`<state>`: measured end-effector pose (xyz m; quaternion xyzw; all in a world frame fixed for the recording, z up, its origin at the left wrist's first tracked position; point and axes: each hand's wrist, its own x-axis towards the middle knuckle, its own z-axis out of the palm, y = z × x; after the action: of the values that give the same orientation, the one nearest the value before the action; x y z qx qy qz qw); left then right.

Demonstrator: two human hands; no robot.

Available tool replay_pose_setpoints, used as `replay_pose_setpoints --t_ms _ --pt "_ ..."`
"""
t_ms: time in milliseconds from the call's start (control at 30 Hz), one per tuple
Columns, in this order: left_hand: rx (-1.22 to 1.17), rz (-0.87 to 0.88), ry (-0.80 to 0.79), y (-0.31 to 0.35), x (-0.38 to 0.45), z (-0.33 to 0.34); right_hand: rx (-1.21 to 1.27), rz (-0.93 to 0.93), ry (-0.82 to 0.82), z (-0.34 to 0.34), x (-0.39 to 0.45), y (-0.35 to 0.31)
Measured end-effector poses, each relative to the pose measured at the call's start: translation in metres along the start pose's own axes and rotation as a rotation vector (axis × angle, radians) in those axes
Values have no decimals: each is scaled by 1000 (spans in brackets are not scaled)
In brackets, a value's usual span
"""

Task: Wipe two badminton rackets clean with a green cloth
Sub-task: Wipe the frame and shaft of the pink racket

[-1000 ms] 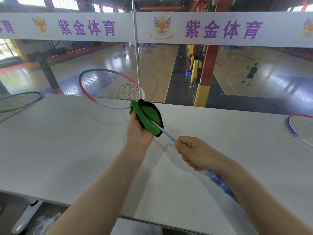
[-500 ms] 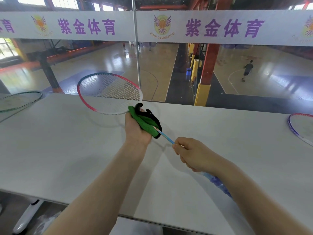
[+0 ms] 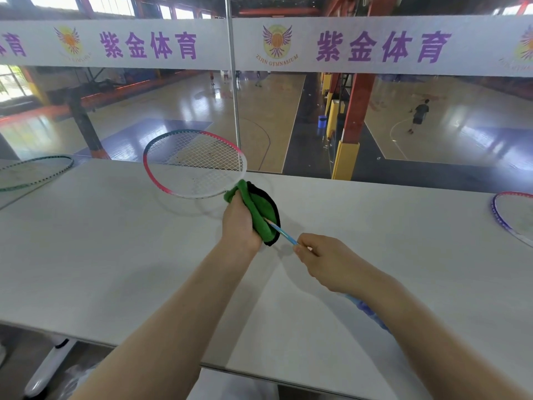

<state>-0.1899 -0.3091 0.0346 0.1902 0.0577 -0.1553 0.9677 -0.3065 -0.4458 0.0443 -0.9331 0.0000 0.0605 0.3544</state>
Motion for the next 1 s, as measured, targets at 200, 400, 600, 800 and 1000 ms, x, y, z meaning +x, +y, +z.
replay_pose_setpoints --t_ms 200,400,600,800,1000 --pt "204 50 147 6 6 -2 -26 -14 34 12 2 -4" --pt "185 83 188 6 3 0 60 52 -26 9 0 -1" --pt "178 22 198 -5 -3 0 19 8 12 14 6 -5" --pt "353 28 279 -31 -9 -17 43 15 14 22 15 -4" --pt "383 -9 240 -37 -12 -20 128 57 -10 21 14 -3"
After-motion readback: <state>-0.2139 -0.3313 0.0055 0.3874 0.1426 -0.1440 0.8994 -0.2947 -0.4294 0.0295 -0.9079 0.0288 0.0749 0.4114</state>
